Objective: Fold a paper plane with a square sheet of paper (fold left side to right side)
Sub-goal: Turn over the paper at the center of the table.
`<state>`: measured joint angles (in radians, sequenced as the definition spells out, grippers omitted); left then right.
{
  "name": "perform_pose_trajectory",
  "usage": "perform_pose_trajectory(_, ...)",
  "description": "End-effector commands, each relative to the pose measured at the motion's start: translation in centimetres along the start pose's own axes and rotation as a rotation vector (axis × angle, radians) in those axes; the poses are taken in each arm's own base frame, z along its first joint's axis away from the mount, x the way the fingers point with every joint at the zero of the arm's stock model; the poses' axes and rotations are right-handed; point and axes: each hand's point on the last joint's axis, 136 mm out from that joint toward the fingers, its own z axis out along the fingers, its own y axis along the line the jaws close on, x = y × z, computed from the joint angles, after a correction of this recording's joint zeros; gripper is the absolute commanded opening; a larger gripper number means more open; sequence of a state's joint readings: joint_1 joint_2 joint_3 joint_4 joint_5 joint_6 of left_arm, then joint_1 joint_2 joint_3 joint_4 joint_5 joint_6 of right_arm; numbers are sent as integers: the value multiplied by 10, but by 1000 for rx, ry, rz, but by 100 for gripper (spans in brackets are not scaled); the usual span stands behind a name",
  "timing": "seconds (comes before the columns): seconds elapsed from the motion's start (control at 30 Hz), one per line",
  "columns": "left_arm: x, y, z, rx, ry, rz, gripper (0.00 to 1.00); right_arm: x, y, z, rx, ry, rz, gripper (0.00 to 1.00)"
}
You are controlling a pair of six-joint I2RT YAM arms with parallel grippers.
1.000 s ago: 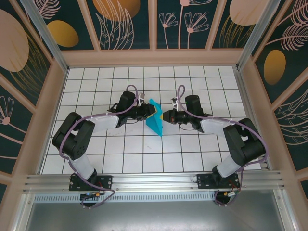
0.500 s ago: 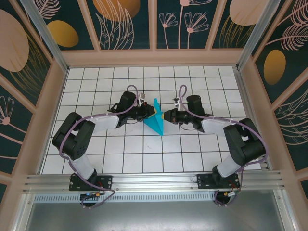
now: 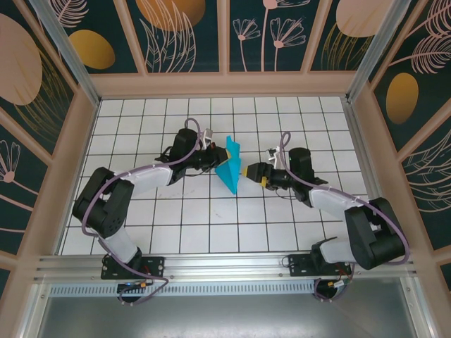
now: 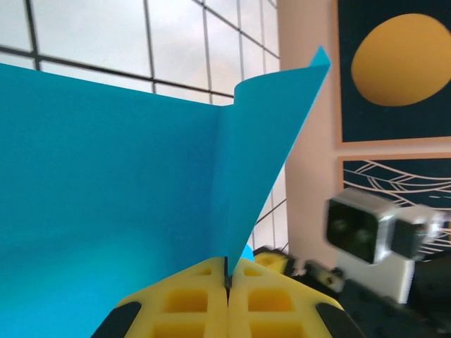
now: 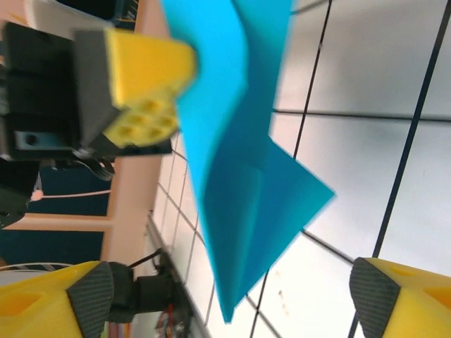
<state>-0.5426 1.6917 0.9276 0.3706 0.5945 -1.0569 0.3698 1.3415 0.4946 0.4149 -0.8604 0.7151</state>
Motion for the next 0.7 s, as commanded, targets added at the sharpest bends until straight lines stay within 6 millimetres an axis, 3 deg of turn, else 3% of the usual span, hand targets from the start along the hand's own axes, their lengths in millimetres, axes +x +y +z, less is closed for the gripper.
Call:
perform_pose_trajectory(0.0,-6,-35,-7,78,-16,34,7,10,25,3,-113,25,-10,93)
perform_pose_trajectory(0.23,-7,-53,-11,129,-13,34,7,13,48,18,-212,40,3,94)
perform_pose_trajectory(0.53,-7,-70,-18,181,-16,37,7,12,50,30,-234,43,80,91)
perform_pose_trajectory(0.67,-6,-73,-19,192,-12,38,7,8,59,26,-271,18,75,82)
